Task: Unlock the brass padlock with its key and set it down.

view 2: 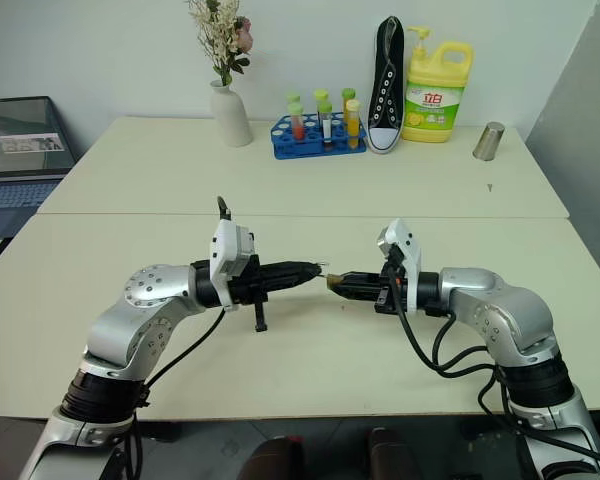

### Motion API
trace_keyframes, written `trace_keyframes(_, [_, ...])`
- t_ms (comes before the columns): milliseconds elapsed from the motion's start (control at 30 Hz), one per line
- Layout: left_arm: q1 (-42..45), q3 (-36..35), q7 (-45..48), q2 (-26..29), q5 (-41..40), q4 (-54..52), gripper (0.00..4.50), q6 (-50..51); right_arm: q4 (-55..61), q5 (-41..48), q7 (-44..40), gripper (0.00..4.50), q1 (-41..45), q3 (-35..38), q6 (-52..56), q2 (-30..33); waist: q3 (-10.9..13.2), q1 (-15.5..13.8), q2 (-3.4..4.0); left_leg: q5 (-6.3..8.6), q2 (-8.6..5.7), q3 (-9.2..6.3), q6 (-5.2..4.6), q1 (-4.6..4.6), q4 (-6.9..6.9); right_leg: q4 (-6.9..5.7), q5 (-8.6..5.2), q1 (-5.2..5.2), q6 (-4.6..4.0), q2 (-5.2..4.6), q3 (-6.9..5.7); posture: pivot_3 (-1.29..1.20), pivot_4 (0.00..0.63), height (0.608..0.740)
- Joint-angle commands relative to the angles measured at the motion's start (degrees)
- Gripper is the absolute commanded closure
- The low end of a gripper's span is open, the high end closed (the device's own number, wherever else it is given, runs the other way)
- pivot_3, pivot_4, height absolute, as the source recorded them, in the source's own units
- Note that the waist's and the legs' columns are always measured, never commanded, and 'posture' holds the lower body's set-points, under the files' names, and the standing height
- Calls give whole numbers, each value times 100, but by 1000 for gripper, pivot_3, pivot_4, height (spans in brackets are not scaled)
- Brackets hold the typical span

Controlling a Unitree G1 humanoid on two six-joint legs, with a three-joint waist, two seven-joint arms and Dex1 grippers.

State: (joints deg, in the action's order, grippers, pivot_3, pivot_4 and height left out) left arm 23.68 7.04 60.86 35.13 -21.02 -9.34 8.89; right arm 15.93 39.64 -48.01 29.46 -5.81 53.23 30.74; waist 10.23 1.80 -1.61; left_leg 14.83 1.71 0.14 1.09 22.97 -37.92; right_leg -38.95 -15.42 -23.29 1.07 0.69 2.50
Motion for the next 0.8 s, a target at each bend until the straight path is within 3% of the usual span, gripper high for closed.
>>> trace_keyframes(33, [-128, 75, 437, 366, 905, 462, 3892, -1932, 92, 302, 89, 4332, -1, 225, 315, -17, 0, -2, 0, 0, 0, 0, 0, -1, 1, 0, 4, 0, -9, 0, 0, 0, 150, 740])
trace_keyframes(267, [-252, 228, 767, 521, 1265, 1000, 1684, -3387, -19, 686, 481, 4332, -78, 396, 1188, -151, 1, -25, 1, 0, -3, 4, 0, 5, -1, 5, 11, 0, -26, -9, -2, 0, 150, 740])
trace_keyframes(433, [-284, 186, 691, 426, 1041, 890, 38, -3244, -157, 847, 875, 4332, -137, 530, 1702, -366, 1, -17, 2, 0, 2, 2, 0, 5, 1, 4, 11, -2, -25, -24, -4, 0, 150, 740])
trace_keyframes(533, [-367, 212, 734, 476, 784, 553, 0, -2560, -470, 797, 1212, 4332, -198, 540, 2047, -602, 1, -10, 1, 0, 3, 0, 0, 5, 0, 2, -3, -1, -2, -22, -5, 0, 150, 740])
trace_keyframes(800, [-475, 219, 715, 477, 750, 132, 0, -2129, -1168, 590, 1461, 4332, -60, 456, 2450, -753, 1, -1, 2, 0, 0, 0, -1, 4, 0, 1, -3, -2, -1, -8, -5, 0, 150, 740])
